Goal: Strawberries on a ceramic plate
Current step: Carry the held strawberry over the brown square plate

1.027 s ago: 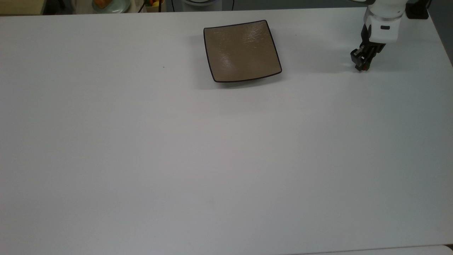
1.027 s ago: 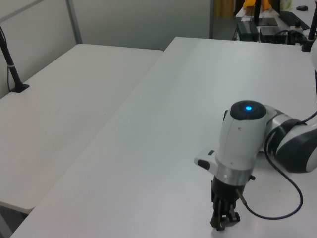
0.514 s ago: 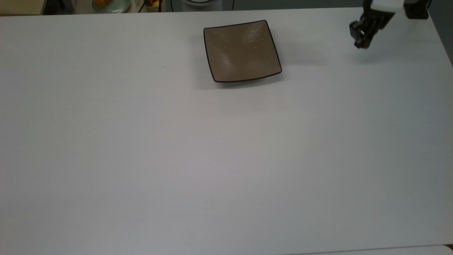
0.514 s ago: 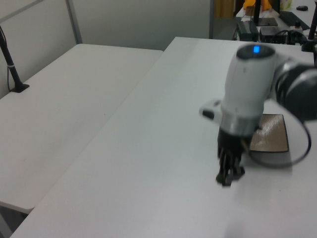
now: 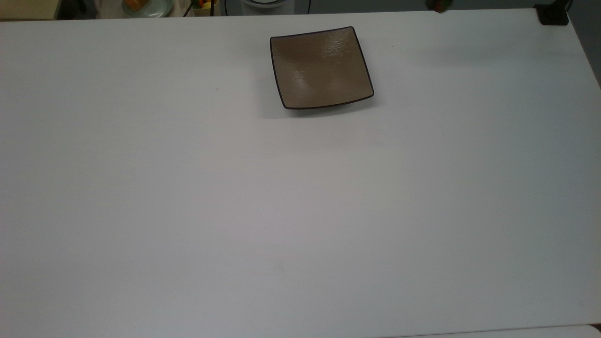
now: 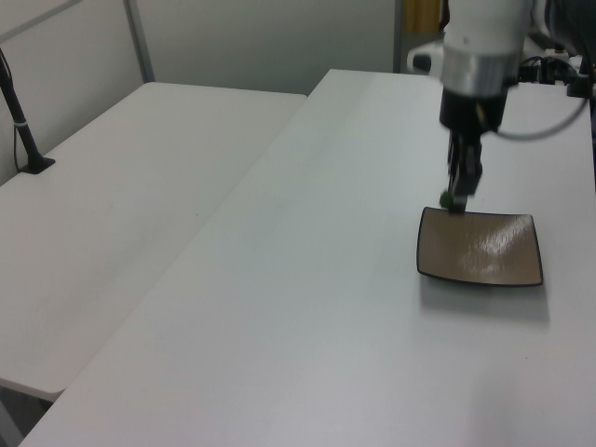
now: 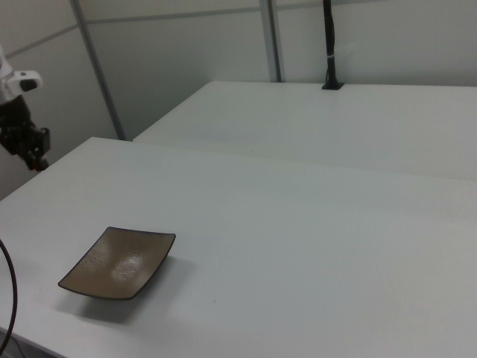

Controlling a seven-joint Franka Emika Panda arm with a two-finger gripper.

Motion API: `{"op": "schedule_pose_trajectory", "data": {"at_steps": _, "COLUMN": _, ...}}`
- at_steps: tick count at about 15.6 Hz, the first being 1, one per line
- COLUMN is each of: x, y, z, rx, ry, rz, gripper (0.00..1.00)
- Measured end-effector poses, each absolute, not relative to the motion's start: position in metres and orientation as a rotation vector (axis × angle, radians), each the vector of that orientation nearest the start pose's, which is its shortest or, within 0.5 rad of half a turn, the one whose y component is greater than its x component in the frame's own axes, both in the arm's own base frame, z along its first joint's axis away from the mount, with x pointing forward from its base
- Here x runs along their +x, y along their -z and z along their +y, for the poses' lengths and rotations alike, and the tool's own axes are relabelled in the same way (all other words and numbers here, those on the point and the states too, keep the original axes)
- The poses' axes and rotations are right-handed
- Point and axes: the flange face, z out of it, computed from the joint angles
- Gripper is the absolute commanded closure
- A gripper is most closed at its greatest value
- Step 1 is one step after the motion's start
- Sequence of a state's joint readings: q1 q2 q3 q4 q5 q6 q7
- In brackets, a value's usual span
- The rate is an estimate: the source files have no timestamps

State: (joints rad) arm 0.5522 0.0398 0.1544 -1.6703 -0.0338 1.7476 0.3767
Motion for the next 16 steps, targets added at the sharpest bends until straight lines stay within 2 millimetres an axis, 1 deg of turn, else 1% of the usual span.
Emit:
{"op": "schedule_pose_trajectory", "data": {"at_steps": 1, "x": 0.449, "y": -0.574, "z": 0.356, "rx": -3.116, "ry": 0.057, "rz": -0.480, "gripper": 0.91}}
{"op": "schedule_pose_trajectory", "data": {"at_steps": 3, "x": 0.467, "y": -0.572, "z": 0.326, "rx": -3.142, "ry": 0.027, "rz": -0.386, "gripper": 0.91}}
{"op": "schedule_pose_trajectory", "data": {"at_steps": 4, "x": 0.481, "y": -0.566, "z": 0.304, "rx": -3.155, "ry": 0.008, "rz": -0.332, "gripper": 0.90}}
{"op": "schedule_pose_trajectory", "data": {"at_steps": 5, "x": 0.490, "y": -0.561, "z": 0.288, "rx": -3.162, "ry": -0.006, "rz": -0.304, "gripper": 0.90}}
{"op": "schedule_pose_trajectory", "data": {"at_steps": 8, "x": 0.508, "y": -0.545, "z": 0.251, "rx": -3.177, "ry": -0.059, "rz": -0.289, "gripper": 0.90}}
{"op": "schedule_pose_trajectory", "data": {"at_steps": 9, "x": 0.511, "y": -0.532, "z": 0.237, "rx": -3.184, "ry": -0.104, "rz": -0.301, "gripper": 0.90}}
{"op": "schedule_pose_trajectory", "data": {"at_steps": 12, "x": 0.509, "y": -0.498, "z": 0.222, "rx": -3.197, "ry": -0.217, "rz": -0.324, "gripper": 0.90}}
{"op": "schedule_pose_trajectory", "data": {"at_steps": 16, "x": 0.499, "y": -0.448, "z": 0.216, "rx": -3.211, "ry": -0.378, "rz": -0.344, "gripper": 0.90}}
